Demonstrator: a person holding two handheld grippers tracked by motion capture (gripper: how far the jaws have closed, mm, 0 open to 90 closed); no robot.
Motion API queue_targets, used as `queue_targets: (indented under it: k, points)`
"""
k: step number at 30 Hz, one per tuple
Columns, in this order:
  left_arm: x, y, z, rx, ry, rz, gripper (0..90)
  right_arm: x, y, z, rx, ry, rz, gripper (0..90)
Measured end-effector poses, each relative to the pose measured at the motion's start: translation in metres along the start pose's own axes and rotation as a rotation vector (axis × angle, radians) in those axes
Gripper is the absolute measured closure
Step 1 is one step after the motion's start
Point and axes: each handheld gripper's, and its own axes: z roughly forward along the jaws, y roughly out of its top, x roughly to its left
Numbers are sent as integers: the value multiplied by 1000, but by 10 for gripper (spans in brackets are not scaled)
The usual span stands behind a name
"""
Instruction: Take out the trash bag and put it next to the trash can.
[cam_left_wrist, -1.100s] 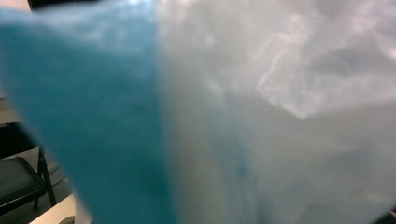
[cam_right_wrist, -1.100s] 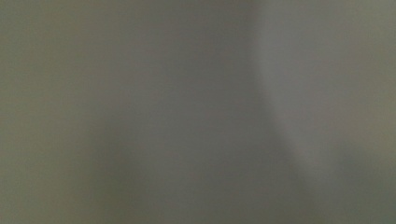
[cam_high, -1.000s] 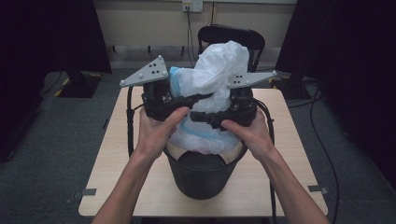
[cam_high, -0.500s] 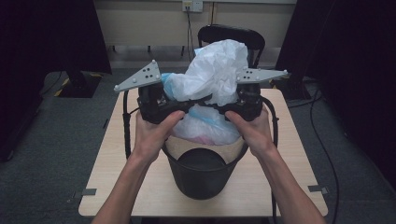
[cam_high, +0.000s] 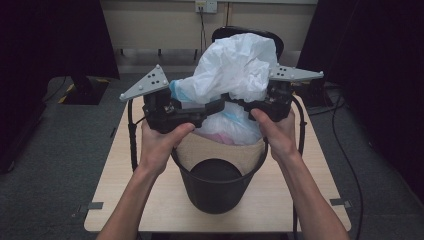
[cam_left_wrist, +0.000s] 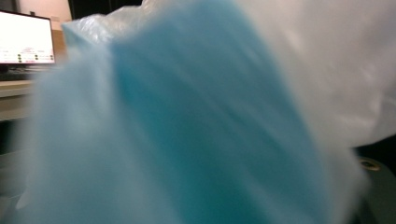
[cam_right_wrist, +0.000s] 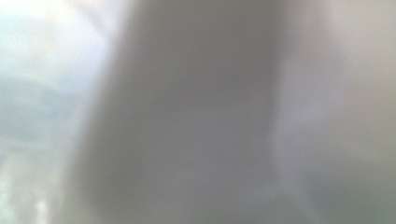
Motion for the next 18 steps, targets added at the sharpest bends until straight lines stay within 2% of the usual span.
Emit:
queue_targets:
  k: [3,9,18]
  points:
    - [3,-1,-3,4,30,4,310,-5,2,-2,-17,-7,8,880]
    - [9,-3,-9,18,51,0,286,-14,-2,-7,-32,-23,30,881]
    - [13,-7,-8,20,51,-12,276,-35,4,-6,-48,-42,51,880]
